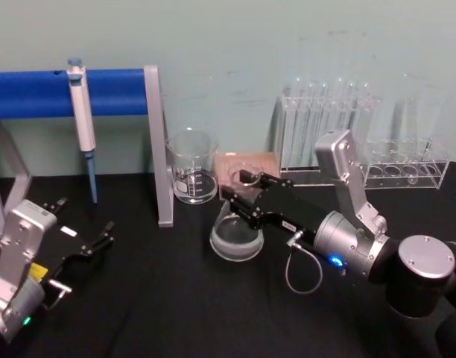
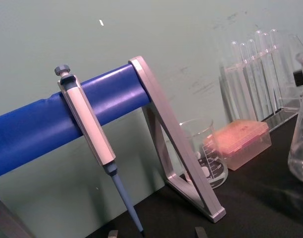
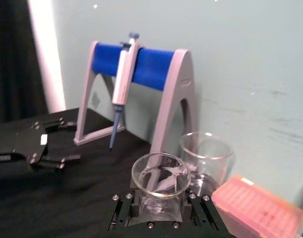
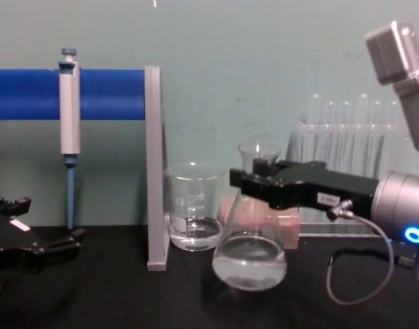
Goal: Grasp the erlenmeyer flask with one hand, shake it three times, then place it back.
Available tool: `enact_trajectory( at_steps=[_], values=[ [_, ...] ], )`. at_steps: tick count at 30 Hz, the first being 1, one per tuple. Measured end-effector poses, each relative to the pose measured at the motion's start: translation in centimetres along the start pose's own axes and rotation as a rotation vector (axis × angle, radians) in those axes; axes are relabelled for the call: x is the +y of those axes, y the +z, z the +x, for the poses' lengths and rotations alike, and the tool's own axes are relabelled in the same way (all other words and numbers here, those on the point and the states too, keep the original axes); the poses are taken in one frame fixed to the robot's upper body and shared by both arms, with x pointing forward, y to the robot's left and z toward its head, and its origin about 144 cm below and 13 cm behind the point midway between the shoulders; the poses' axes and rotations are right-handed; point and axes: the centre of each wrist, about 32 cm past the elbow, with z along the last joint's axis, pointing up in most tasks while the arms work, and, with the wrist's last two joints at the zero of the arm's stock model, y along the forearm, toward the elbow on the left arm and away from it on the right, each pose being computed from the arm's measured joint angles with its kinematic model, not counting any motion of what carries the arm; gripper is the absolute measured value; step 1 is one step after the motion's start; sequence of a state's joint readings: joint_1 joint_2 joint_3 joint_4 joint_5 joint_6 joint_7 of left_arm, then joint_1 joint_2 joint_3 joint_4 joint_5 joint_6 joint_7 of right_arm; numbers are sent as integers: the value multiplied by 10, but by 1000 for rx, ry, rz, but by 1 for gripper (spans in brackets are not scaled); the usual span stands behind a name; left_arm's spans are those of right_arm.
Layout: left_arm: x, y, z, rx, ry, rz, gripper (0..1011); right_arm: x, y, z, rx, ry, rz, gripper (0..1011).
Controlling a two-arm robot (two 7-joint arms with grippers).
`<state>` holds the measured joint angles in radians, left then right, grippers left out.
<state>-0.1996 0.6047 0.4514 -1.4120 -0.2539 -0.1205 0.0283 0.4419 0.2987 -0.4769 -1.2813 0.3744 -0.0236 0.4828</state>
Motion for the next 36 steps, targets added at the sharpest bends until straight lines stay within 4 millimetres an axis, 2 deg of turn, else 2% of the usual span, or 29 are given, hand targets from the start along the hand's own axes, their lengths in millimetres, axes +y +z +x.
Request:
enact_trajectory(
  at_steps=[15,36],
  values=[
    [0,0,0,0,0,0,1001,-19,16,-18,3,-121,32,451],
    [0,0,0,0,0,0,1001,-28,19,-28,-4,-156,23,451]
  ],
)
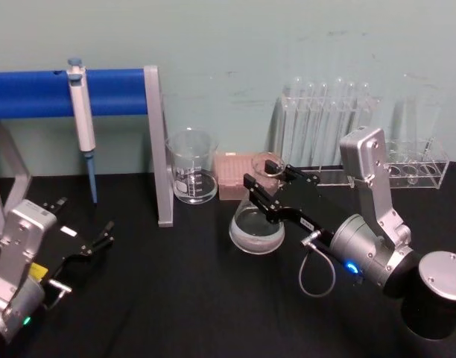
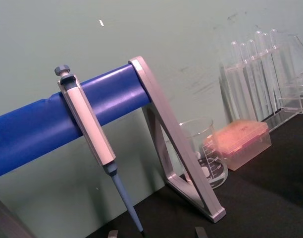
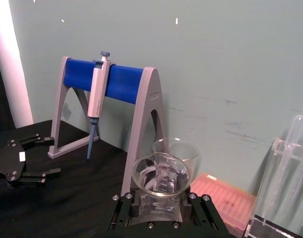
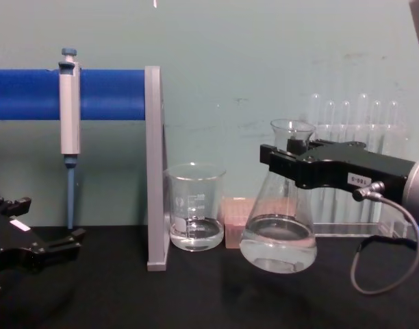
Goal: Grasp the erlenmeyer flask with one hand, shake it three times, then place it back.
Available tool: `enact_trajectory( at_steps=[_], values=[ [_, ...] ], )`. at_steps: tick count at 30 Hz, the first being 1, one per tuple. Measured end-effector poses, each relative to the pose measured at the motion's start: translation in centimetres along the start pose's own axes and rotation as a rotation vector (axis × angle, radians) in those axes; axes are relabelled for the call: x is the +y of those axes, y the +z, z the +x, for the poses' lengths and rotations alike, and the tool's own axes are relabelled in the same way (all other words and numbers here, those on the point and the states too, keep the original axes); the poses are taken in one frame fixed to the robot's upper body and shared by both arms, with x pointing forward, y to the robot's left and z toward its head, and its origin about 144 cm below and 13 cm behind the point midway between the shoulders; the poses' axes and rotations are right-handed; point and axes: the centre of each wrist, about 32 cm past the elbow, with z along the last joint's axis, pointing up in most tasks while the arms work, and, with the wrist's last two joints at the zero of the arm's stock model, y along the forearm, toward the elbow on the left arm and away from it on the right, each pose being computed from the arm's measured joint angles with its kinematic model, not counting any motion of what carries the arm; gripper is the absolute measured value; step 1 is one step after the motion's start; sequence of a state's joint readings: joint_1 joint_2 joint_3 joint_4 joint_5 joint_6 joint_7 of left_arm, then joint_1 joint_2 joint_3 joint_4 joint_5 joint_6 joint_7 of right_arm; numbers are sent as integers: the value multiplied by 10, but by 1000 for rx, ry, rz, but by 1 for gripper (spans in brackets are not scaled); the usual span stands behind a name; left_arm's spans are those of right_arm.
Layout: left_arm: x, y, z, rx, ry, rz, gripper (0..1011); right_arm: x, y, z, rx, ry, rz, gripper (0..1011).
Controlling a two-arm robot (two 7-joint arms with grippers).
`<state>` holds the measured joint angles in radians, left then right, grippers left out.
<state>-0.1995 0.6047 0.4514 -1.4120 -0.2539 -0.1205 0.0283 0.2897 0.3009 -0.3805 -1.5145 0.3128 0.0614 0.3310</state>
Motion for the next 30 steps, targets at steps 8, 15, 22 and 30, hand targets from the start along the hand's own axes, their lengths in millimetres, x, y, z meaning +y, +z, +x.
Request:
enact_trajectory(
  at_steps=[8,15,22,30],
  values=[
    [0,0,0,0,0,0,1001,0,1,-2,-7,26,2,451],
    [0,0,0,0,0,0,1000,-1,0,-5,-16,90,5,451],
    [0,0,0,0,0,0,1001,-2,1,-8,-31,192,14,451],
    [0,0,0,0,0,0,1001,-2,2,-11,-47,286,26,451]
  ],
)
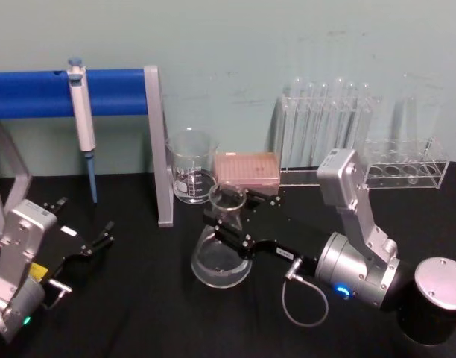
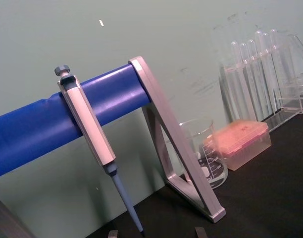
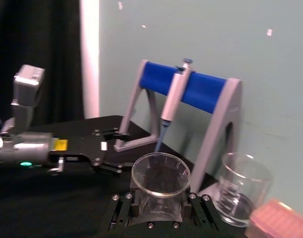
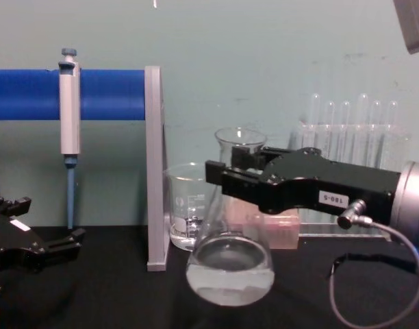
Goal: Grasp the erlenmeyer flask with one hand, shake it three times, then place it back.
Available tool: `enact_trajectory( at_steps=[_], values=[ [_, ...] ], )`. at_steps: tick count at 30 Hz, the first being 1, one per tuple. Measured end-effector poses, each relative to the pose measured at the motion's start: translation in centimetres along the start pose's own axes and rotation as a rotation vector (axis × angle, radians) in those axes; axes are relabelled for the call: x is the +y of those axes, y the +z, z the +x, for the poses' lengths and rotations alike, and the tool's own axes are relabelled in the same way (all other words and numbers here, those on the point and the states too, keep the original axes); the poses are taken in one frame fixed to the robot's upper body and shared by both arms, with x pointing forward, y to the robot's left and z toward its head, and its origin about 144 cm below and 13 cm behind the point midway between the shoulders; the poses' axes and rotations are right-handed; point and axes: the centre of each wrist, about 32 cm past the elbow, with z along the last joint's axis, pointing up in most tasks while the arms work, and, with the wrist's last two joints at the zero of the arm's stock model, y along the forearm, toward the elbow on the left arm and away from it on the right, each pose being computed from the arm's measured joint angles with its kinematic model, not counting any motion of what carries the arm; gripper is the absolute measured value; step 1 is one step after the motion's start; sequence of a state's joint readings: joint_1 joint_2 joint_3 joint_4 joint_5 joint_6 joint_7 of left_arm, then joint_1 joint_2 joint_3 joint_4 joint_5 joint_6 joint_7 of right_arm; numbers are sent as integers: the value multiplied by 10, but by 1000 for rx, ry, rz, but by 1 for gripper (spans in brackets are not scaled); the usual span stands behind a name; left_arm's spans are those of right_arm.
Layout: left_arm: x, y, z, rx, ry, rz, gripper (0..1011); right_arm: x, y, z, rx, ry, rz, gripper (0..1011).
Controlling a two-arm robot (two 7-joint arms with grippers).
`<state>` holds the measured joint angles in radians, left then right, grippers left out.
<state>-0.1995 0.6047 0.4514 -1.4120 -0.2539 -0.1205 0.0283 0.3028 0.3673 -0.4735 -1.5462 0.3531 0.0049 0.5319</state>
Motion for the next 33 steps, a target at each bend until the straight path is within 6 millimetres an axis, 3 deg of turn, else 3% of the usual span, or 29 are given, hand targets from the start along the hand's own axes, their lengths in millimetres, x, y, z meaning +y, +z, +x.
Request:
enact_trajectory(
  at_steps=[14,33],
  values=[
    [0,0,0,0,0,0,1001,-1,0,-2,-1,36,10,450],
    [0,0,0,0,0,0,1001,-8,-2,2,-8,-241,24,451]
  ],
)
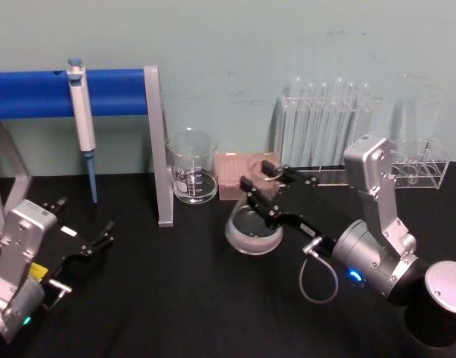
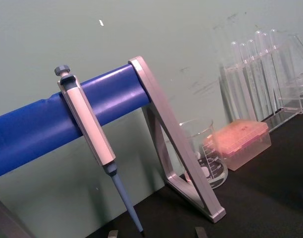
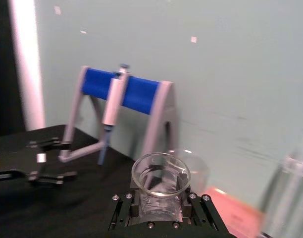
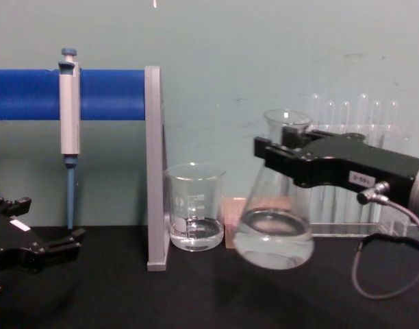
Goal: Grasp the erlenmeyer flask with one hand, shake it three times, then place it back.
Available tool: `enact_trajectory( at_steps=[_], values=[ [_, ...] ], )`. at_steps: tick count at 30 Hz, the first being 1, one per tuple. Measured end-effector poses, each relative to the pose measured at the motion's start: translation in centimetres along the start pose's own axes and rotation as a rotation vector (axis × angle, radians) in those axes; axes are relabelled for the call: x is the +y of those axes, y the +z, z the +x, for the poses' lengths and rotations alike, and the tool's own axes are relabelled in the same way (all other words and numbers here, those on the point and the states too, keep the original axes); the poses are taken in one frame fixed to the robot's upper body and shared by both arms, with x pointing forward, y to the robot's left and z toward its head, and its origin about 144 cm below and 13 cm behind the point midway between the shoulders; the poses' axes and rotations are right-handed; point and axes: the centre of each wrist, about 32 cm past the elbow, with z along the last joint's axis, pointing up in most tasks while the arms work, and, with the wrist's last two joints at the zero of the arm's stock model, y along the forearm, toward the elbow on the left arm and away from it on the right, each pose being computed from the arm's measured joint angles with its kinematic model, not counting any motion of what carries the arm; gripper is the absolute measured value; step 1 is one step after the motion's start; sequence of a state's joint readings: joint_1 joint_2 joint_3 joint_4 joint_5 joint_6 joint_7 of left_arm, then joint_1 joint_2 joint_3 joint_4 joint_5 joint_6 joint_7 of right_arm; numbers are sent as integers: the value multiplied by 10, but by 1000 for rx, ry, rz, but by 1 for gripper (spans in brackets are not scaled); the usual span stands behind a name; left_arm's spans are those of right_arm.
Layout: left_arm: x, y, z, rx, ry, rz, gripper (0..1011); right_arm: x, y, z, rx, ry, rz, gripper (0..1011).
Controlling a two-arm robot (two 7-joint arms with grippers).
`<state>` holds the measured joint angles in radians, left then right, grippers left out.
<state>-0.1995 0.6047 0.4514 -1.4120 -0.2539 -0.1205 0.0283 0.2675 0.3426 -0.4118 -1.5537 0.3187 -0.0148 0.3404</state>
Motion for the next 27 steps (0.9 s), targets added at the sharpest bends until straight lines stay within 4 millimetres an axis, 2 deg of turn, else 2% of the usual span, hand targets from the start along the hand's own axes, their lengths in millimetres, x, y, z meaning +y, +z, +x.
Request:
enact_trajectory(
  at_steps=[13,27],
  values=[
    [0,0,0,0,0,0,1001,-11,0,16,-8,-237,-33,451],
    [0,0,0,0,0,0,1001,-21,1,24,-9,-347,-49,451]
  ],
)
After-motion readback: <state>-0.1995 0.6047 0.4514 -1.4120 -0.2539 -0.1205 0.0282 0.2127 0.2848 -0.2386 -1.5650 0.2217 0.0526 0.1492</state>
